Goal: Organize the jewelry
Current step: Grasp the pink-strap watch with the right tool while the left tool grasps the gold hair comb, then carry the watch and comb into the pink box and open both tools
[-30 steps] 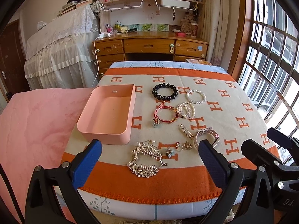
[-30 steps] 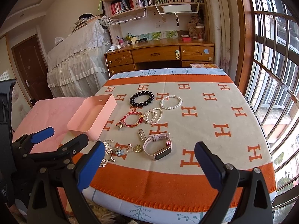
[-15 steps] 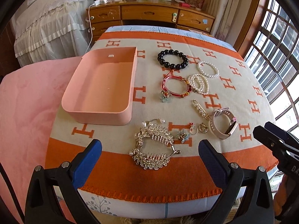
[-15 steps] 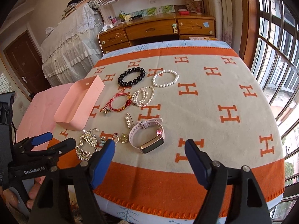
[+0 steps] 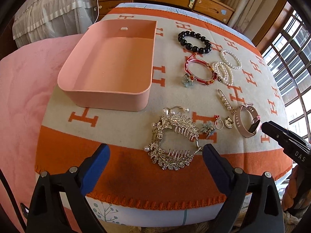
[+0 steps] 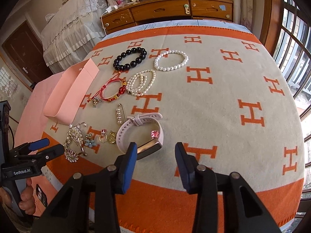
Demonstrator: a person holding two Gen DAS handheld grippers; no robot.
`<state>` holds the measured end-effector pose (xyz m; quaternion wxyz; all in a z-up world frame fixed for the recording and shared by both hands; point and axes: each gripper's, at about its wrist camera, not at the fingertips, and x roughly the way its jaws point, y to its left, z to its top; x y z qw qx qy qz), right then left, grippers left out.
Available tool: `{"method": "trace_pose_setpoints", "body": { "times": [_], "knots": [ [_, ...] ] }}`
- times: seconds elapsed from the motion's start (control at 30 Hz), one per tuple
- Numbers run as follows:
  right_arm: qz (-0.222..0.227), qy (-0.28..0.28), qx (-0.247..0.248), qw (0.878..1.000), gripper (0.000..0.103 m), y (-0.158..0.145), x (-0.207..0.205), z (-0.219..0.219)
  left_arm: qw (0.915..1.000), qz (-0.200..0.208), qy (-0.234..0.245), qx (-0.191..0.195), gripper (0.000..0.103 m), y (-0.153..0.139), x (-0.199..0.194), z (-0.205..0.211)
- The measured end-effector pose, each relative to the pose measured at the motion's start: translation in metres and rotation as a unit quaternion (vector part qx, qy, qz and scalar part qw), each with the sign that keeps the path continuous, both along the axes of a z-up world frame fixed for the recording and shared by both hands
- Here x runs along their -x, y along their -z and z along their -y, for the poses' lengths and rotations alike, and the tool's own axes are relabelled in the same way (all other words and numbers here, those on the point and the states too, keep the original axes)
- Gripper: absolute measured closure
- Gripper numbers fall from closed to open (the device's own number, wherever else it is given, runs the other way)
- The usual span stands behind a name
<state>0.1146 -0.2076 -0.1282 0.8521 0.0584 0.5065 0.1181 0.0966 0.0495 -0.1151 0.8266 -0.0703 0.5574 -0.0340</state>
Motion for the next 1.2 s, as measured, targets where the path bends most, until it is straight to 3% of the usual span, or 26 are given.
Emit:
{"method": "trace_pose_setpoints", "body": {
  "times": [0.27,0.37,0.6,0.87,0.97,1.07,1.2],
  "knots": [
    [-0.007,-0.002,-0.005,1.000,0.069,0.006,-0.013,0.000,1.0000,-0.006,0.005,0.006,0.010,0.005,-0.006,0.001],
    [-0.011,0.001,-0.012,1.000,0.070,0.008,-0.018,-0.001,0.9999,-0.009,0.004,0.010,0.020,0.006,-0.009,-0.001],
    [-0.037,-0.001,-0.032,0.999,0.082,0.022,-0.031,-0.005,0.9995,-0.029,0.000,0.011,0.042,0.015,-0.014,-0.005],
    [-0.020,-0.004,-0.022,1.000,0.087,0.022,-0.035,-0.009,0.9984,-0.034,0.020,-0.041,0.051,0.021,-0.023,0.008],
    [-0.018,-0.004,-0.027,0.999,0.087,0.022,-0.034,-0.007,0.9967,-0.033,0.030,-0.067,0.062,0.021,-0.028,0.015],
    [-0.017,-0.006,-0.032,0.999,0.087,0.023,-0.033,-0.005,0.9963,-0.034,0.037,-0.069,0.081,0.019,-0.035,0.020],
    [-0.014,-0.009,-0.035,0.999,0.088,0.022,-0.030,-0.004,0.9965,-0.023,0.036,-0.072,0.081,0.019,-0.034,0.025]
  ]
}}
